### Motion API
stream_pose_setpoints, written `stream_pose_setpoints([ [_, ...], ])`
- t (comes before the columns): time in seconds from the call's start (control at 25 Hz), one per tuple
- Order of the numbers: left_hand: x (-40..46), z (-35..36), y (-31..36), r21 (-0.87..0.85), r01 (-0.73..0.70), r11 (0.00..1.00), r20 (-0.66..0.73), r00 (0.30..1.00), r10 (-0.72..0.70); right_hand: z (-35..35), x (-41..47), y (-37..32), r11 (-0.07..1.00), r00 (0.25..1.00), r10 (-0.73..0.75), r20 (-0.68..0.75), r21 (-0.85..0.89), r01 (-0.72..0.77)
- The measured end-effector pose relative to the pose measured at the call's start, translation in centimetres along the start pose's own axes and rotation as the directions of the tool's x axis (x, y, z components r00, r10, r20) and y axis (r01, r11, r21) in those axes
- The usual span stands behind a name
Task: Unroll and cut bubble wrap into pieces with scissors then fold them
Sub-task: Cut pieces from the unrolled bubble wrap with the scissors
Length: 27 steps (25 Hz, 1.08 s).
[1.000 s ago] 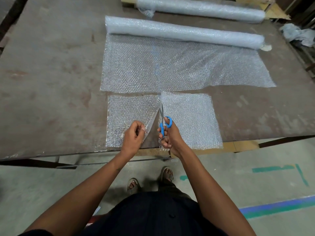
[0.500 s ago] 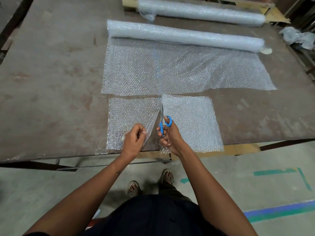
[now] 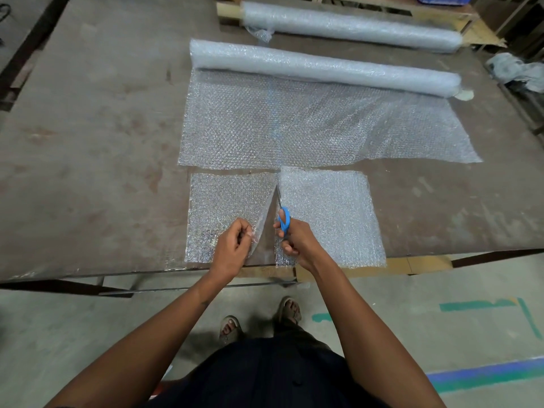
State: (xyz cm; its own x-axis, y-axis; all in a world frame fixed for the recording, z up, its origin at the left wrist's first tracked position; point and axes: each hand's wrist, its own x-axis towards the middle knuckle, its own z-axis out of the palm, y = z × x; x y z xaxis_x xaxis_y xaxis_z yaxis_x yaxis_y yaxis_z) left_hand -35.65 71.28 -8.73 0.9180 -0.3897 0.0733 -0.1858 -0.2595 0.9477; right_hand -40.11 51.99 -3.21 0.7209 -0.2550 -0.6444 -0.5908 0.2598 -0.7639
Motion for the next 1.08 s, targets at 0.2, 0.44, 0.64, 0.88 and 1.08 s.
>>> stream_pose_setpoints([
  [0.2,0.2,-0.2,0.1,-0.146,0.111,0.983,-0.015,0.993,-0.115,-0.2,-0.5,-0.3,0.997,0.998,0.039,0.051,0.064,-0.042],
  [0.44,0.1,-0.3,0.7,-0.179,0.137,0.974,-0.009,0.99,-0.141,-0.2,-0.3,-0.5,0.993,0.996,0.05,0.079,0.105,-0.058],
  [0.64,-0.1,-0.5,0.8,-0.141,0.098,0.985,0.014,0.995,-0.097,-0.2,1.6,-2.0,0.995,0.996,0.019,0.091,0.092,-0.028],
  [0.88,0.0,-0.5,0.5,-0.071,0.051,0.996,0.029,0.998,-0.049,-0.6,3.4,-2.9,0.998,0.995,-0.006,0.104,0.064,0.0],
  [1.08,0.0,-0.5,0.5,-0.062,0.051,0.997,0.03,0.998,-0.049,-0.5,3.4,-2.9,0.999,0.999,-0.05,0.023,-0.017,0.05],
])
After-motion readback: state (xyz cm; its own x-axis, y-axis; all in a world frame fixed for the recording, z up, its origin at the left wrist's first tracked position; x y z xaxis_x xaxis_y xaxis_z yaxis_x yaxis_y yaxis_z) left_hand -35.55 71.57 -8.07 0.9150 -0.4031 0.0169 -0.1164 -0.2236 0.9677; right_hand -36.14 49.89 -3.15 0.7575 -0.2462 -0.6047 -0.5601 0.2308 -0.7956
